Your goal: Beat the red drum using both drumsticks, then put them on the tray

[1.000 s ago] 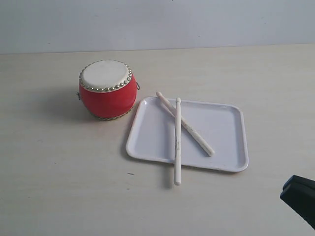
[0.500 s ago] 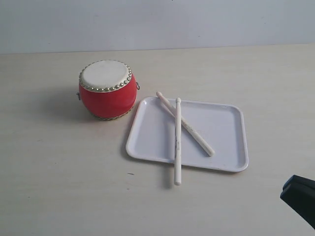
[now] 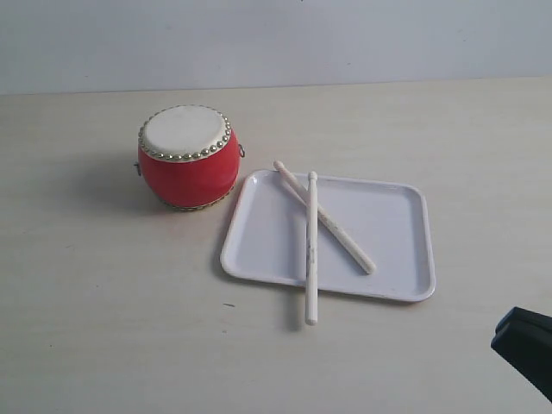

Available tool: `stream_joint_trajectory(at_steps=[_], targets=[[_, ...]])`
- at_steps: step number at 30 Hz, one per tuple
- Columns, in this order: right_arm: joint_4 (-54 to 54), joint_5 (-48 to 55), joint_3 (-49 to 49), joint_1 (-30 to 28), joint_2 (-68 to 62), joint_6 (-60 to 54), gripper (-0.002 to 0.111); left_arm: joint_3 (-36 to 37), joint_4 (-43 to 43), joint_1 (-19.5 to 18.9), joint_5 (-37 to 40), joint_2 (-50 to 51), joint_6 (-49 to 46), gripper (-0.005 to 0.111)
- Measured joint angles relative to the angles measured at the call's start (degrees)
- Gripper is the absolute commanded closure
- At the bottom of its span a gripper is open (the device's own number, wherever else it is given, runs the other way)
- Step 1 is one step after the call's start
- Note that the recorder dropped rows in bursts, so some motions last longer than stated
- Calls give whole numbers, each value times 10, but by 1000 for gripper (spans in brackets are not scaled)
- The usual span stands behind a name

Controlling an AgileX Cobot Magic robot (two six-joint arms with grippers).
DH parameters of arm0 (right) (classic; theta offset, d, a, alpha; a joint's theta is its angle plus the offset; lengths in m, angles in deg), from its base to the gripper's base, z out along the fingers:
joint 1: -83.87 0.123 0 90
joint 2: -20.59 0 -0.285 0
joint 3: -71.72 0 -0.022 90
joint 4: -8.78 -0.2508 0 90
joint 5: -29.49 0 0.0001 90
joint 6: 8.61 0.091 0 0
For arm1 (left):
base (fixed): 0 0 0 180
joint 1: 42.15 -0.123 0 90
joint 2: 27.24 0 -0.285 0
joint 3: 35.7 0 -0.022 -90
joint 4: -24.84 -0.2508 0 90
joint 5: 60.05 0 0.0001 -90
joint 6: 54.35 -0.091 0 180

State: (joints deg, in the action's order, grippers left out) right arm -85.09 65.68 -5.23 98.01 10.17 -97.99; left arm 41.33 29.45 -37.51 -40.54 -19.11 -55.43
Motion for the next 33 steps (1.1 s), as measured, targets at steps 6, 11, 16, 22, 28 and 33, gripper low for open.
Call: stream_joint_trajectory(at_steps=[6, 11, 16, 22, 28, 33], targets=[[0, 0, 0, 0, 0, 0, 108, 0, 0, 0, 0, 0, 0, 107], [0, 0, 0, 0, 0, 0, 108, 0, 0, 0, 0, 0, 0, 107], [0, 0, 0, 0, 0, 0, 108, 0, 0, 0, 0, 0, 0, 107], [0, 0, 0, 0, 0, 0, 108, 0, 0, 0, 0, 0, 0, 107], [0, 0, 0, 0, 0, 0, 108, 0, 0, 0, 0, 0, 0, 107], [-35, -26, 0, 0, 0, 0, 108, 0, 0, 0, 0, 0, 0, 107]])
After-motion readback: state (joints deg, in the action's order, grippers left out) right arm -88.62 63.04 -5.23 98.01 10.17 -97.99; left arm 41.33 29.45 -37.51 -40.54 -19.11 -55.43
